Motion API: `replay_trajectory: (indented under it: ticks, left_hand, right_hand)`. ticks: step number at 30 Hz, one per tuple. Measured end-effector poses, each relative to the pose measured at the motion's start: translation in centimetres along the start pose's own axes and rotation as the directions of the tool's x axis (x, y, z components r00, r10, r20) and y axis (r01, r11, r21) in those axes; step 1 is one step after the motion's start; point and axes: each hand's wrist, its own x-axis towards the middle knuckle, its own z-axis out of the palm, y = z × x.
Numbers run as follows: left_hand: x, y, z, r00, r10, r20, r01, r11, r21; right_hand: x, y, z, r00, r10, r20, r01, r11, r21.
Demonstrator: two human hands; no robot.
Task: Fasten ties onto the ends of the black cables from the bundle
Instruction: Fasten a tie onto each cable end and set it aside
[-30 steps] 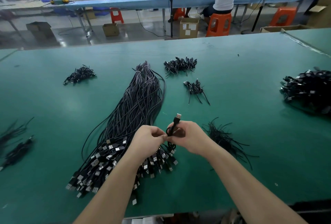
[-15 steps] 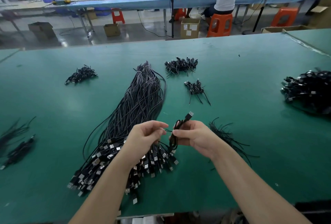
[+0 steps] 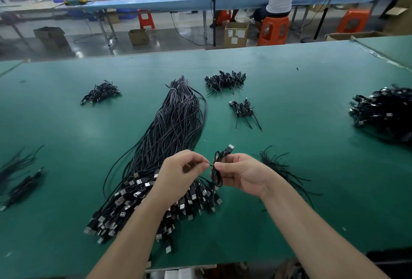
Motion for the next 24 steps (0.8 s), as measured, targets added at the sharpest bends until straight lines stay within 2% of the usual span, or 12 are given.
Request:
replay_trajectory:
  ticks: [7,16,18,20,22,24]
  left_hand:
    - [-0.1,-0.1,0.3,0.998,0.038,0.05,-0.044,0.988,0.145]
    - [-0.4,0.4,0.7,0.998,0.064,0.026,-0.068,0.978,0.198]
    - [-0.5,0.4,1.0,0.998,0.055,-0.009,-0.052,0.984,0.171]
    - [-0.6,0.3,1.3,0.999,-0.02,-0.049,0.024,0.996,0.082]
    - [-0.7,0.0,1.7,0.987,-0.147,-0.062,0.146,0.989,-0.021]
    - [-0.7,-0.3,2.2,0.958,-0.279,-0.061,0.271,0.955,-0.119]
  right_hand:
    - [0.1,0.2,0.1,0.999,0.036,-0.002,-0.036,0.996,-0.077]
    - [0.4,0.6,0.1,0.999,0.025,-0.02,-0.027,0.998,-0.061]
    - [0.4,0.6,0.2,1.0,-0.01,-0.014,0.009,0.998,-0.055]
    - [0.5,0.7,0.4,0.997,-0.072,-0.027,0.07,0.996,-0.059]
    - [0.5,0.7,0.7,0.98,-0.181,-0.086,0.157,0.96,-0.23]
    - [0.5,0.5,0.9,0.935,-0.332,-0.127,0.211,0.806,-0.553]
